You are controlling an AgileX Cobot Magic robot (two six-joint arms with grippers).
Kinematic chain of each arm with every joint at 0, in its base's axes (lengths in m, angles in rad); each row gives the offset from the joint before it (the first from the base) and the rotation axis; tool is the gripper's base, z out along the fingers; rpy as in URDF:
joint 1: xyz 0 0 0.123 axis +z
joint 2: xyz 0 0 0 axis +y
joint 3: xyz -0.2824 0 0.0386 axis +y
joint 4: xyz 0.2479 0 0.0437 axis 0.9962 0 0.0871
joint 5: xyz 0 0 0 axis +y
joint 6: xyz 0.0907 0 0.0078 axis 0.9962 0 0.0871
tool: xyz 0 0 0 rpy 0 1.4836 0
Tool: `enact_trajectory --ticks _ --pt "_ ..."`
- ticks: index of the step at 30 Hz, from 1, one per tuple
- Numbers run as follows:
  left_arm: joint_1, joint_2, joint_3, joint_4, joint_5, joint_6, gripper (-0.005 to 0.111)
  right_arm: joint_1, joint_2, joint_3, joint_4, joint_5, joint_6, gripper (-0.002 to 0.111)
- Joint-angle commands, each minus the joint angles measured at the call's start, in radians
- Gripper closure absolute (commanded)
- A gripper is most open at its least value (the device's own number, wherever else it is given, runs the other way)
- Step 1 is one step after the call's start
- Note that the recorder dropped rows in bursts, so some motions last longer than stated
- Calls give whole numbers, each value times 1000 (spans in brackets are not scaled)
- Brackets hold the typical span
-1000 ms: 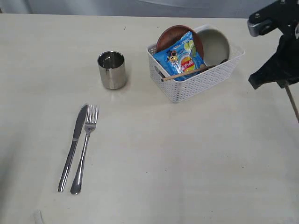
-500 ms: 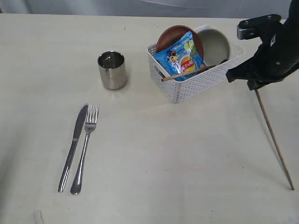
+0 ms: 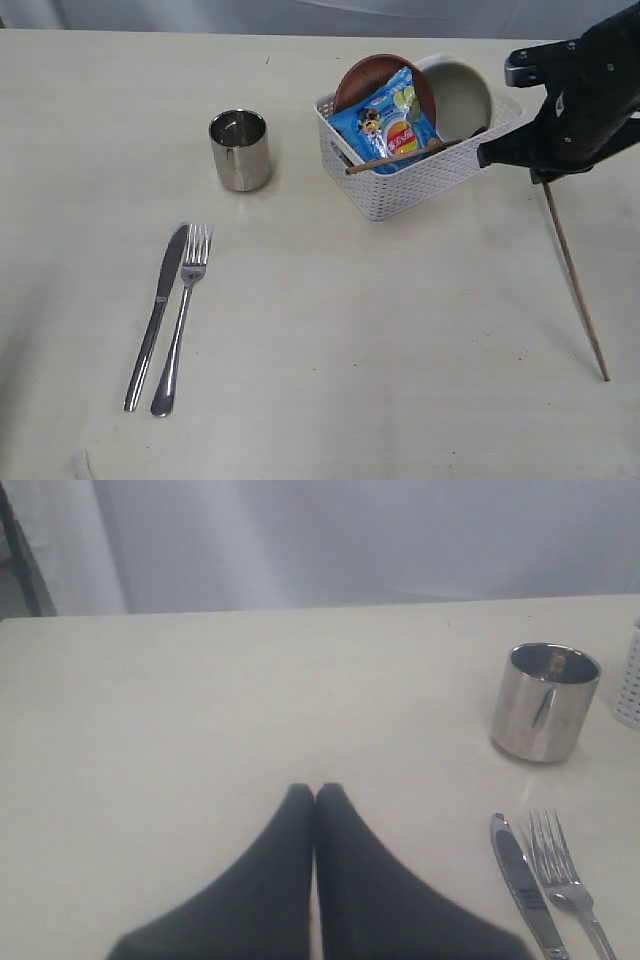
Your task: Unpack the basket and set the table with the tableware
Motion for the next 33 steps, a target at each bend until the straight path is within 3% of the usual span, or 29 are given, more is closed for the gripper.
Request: enact_trajectory --ticks 1,6,11,13,26,33 --pt "-7 -4 2 -3 -6 -1 107 -6 43 -6 -57 -17 90 108" --pt "-7 -4 2 -3 -6 1 107 -6 59 -6 -57 -25 90 103" --pt "-7 -4 2 -1 -6 1 107 -6 57 -13 -57 -24 86 68" --pt "-7 -4 2 -1 -6 1 107 -6 53 -15 -57 -8 73 61" --pt "-7 -4 2 -1 -6 1 107 58 -126 -89 1 170 -200 60" --pt "-7 -4 2 -1 -6 1 107 137 -271 -93 329 275 -726 60"
